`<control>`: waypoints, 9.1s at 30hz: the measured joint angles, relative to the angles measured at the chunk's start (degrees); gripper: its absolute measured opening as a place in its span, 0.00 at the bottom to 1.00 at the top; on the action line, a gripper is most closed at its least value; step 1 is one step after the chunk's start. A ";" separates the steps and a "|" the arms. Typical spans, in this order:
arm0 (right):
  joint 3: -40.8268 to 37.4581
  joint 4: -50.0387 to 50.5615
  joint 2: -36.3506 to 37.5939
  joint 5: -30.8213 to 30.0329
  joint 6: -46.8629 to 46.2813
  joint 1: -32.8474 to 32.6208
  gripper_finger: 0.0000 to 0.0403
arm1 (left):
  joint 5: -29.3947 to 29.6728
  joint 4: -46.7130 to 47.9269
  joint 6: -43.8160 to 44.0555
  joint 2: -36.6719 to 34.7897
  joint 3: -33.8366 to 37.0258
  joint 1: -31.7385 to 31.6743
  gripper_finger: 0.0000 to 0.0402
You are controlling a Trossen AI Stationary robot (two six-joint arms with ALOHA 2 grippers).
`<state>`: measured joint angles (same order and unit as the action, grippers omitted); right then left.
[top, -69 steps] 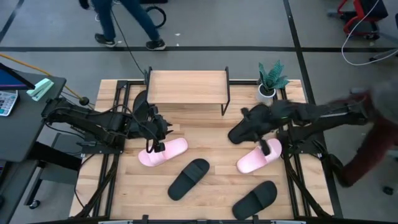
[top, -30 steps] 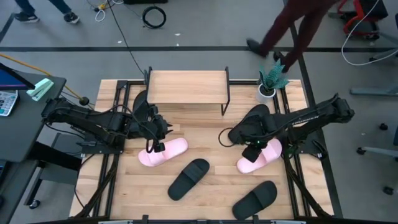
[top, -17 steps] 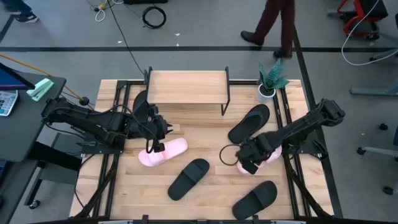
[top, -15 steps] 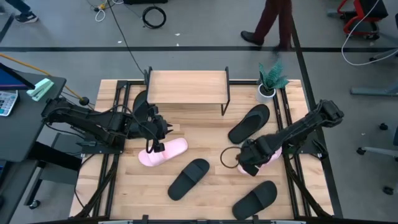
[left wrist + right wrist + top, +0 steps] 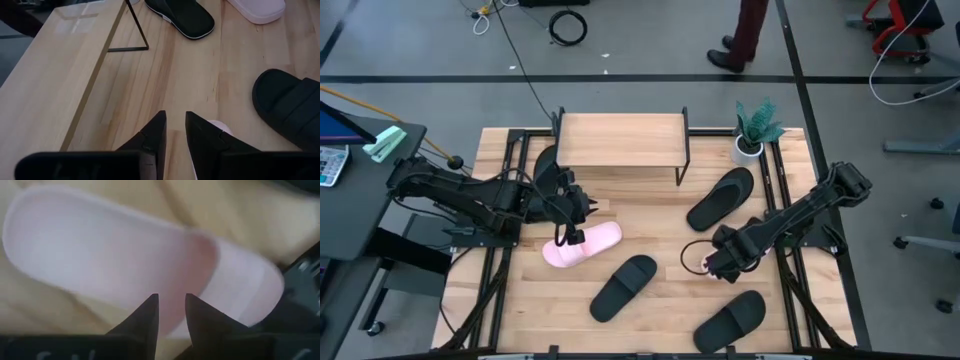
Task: Pick and place slides into the shelf
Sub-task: Put the right pink slide on the shelf, then align the pink slide on the shelf with the other pink slide
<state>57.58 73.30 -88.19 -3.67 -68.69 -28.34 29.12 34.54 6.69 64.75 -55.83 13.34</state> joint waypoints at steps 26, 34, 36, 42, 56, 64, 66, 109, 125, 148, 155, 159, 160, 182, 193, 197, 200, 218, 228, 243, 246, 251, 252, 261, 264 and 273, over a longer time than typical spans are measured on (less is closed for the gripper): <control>-0.13 6.53 -3.23 -7.88 -10.91 -5.15 0.25 | 0.02 -0.02 0.03 0.02 -0.02 0.00 0.18; -4.26 3.51 -3.21 -7.32 -17.14 -6.71 0.25 | 0.01 -0.02 0.01 0.02 -0.02 0.00 0.19; -4.52 3.26 -3.21 -7.10 -17.58 -6.71 0.26 | 0.01 -0.02 0.01 0.02 -0.02 0.00 0.19; -4.44 3.76 -3.05 -6.63 -20.11 -6.67 0.25 | 0.00 -0.02 0.03 0.02 -0.02 0.00 0.18; -4.46 9.29 -3.01 -6.23 -20.45 -6.73 0.03 | 0.00 -0.07 0.10 0.02 -0.02 0.00 0.18; 2.98 9.89 -3.12 -10.46 -21.38 -7.66 0.03 | 0.02 -0.07 0.14 0.02 -0.02 0.00 0.16; 6.45 9.39 -3.12 -13.04 -21.18 -8.33 0.03 | 0.02 -0.13 0.12 0.02 -0.02 0.00 0.15; 26.05 -41.41 -3.10 -39.36 91.05 45.03 0.02 | 0.01 -10.55 -3.48 0.00 -0.02 0.33 0.11; 21.90 -44.84 -2.97 -26.55 96.06 53.11 0.03 | 0.02 -10.52 -6.07 0.00 -0.02 0.33 0.11; 21.84 -46.86 -3.01 -22.90 92.75 54.71 0.20 | 0.02 -10.54 -5.85 0.00 -0.02 0.33 0.14; 21.84 -45.69 -1.64 -7.42 76.96 48.92 0.21 | -0.05 -8.49 -3.17 0.00 -0.02 0.38 0.14; 21.86 -42.92 -1.93 3.49 67.56 41.55 0.20 | -0.07 -5.22 3.65 0.00 -0.02 0.42 0.14; 21.86 -42.28 -2.10 4.73 66.30 39.29 0.20 | -0.05 -4.13 4.83 0.00 -0.02 0.42 0.14; 8.59 -64.96 -2.27 -7.73 70.91 11.88 0.20 | -7.51 0.71 17.64 10.84 -0.02 16.58 0.22; 8.59 -63.03 -2.27 -7.71 71.76 16.35 0.20 | -8.04 13.15 22.09 19.78 -0.02 22.65 0.42; 8.59 -61.59 -2.27 -7.73 71.73 16.74 0.20 | -8.07 17.74 32.24 19.69 -0.02 25.17 0.42; 8.59 -61.54 -2.27 -7.62 71.80 16.72 0.20 | -8.09 22.53 41.77 19.32 -0.02 27.19 0.40; 11.22 -89.60 -20.17 8.48 52.50 21.89 0.20 | -9.90 27.42 63.63 19.02 -0.02 29.60 0.27; 22.38 -88.54 -31.73 11.80 55.27 22.88 0.20 | -12.50 25.16 75.48 18.71 -0.02 30.59 0.25; 24.83 -64.86 -30.85 3.27 57.60 23.37 0.20 | -11.52 21.43 73.64 19.12 0.02 29.26 0.24; 24.86 -62.36 -30.79 -4.05 50.96 24.72 0.20 | -11.59 20.76 72.09 19.19 -0.07 28.61 0.23; 24.85 -62.42 -31.10 -4.86 41.36 27.66 0.20 | -11.56 20.04 69.41 19.19 -0.07 27.77 0.21; 24.85 -62.45 -31.10 -4.77 40.28 28.10 0.20 | -11.56 20.01 69.12 19.19 -0.07 27.64 0.20; 24.84 -62.36 -31.12 -0.52 37.29 27.14 0.20 | -11.58 20.12 66.37 19.19 -0.07 27.58 0.20; 24.19 -62.42 -31.12 -0.87 37.20 26.17 0.20 | -11.58 20.13 66.11 19.19 -0.07 27.58 0.19; 22.75 -63.26 -31.18 -5.45 36.74 25.98 0.20 | -11.58 20.13 66.06 19.19 -0.07 27.58 0.17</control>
<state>80.34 10.03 -119.37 -9.12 -31.94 -2.36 17.54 54.68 72.75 83.94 -55.90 40.93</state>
